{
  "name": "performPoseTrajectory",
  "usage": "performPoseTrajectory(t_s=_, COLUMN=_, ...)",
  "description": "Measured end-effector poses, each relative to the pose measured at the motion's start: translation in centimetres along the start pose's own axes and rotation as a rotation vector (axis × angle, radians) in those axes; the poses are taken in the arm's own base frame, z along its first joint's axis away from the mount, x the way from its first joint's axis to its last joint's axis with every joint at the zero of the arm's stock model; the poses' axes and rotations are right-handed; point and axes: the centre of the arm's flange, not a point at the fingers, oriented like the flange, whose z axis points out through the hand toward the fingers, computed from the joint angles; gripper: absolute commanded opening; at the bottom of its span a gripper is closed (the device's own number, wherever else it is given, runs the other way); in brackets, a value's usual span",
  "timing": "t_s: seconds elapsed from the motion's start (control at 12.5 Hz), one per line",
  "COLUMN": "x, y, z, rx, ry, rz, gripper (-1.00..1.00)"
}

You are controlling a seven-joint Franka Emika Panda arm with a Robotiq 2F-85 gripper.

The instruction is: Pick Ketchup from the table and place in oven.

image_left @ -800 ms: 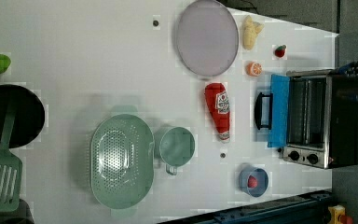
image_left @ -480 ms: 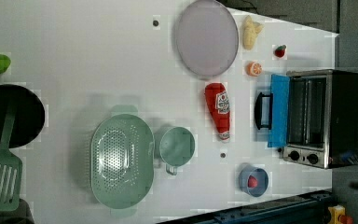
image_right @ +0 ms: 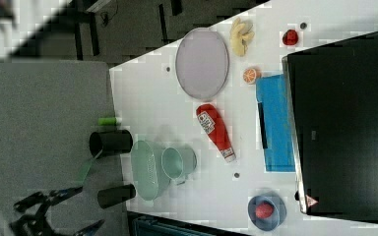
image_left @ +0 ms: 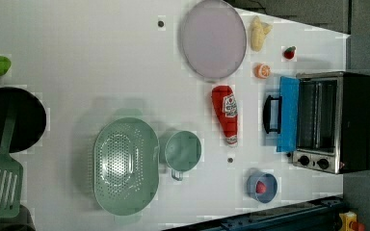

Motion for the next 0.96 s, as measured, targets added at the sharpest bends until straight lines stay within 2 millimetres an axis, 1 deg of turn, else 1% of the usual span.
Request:
performPoseTrajectory(t_s=0.08, x=0.9, y=-1.6, z=2.5, rx=-0.024, ry=-0.021, rz=-0.013, gripper=1.0)
performPoseTrajectory(t_s=0.16, x=1.9, y=-3.7, z=5.8, rx=-0.045, ry=-0.033, rz=-0.039, gripper=1.0)
performPoseTrajectory(t_s=0.24, x=2.4, y=-5.7, z=10.0, rx=-0.09, ry=-0.064, rz=-0.078, gripper=1.0)
performPoseTrajectory(t_s=0.32, x=2.3, y=-7.0, z=15.1, rx=-0.13, ry=-0.107, rz=-0.117, gripper=1.0)
performPoseTrajectory(t_s=0.4, x=1.9, y=-7.8, z=20.1, rx=-0.163, ry=-0.158, rz=-0.158, gripper=1.0)
performPoseTrajectory(t_s=0.48, x=1.4, y=-8.0, z=25.0, rx=-0.198, ry=-0.221, rz=-0.198, gripper=1.0)
performPoseTrajectory(t_s=0.56, x=1.1, y=-7.7, z=29.7, rx=-0.22, ry=-0.256, rz=-0.251, gripper=1.0)
performPoseTrajectory(t_s=0.64, x=1.1, y=-7.3, z=33.4, rx=-0.231, ry=-0.285, rz=-0.313, gripper=1.0)
performPoseTrajectory(t_s=0.72, x=1.1, y=-7.1, z=36.4, rx=-0.237, ry=-0.308, rz=-0.37, gripper=1.0)
performPoseTrajectory(t_s=0.8, x=0.9, y=-6.9, z=38.8, rx=-0.231, ry=-0.315, rz=-0.428, gripper=1.0)
performPoseTrajectory(t_s=0.88, x=0.7, y=-7.1, z=40.6, rx=-0.217, ry=-0.313, rz=-0.505, gripper=1.0)
performPoseTrajectory(t_s=0.96, x=0.2, y=-7.7, z=41.9, rx=-0.19, ry=-0.299, rz=-0.599, gripper=1.0)
